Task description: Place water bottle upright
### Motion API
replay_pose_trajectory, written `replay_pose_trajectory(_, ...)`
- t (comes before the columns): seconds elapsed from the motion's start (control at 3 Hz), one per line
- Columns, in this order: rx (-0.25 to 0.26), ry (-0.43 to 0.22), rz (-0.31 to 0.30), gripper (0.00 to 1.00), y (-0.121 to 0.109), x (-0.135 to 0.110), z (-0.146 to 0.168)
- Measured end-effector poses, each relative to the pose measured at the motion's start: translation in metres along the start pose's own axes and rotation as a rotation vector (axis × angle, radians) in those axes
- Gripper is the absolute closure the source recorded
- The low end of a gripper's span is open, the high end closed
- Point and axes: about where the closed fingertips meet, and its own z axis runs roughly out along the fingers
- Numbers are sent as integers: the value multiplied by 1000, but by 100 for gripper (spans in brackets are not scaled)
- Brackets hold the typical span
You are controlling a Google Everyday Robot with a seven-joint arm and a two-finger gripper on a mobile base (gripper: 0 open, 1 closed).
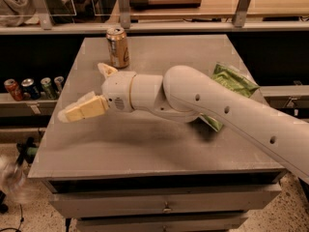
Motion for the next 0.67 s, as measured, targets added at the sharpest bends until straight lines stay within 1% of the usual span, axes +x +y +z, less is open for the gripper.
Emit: replay_pose_trajectory(0.67, -6, 19, -16, 0, 1, -3, -3)
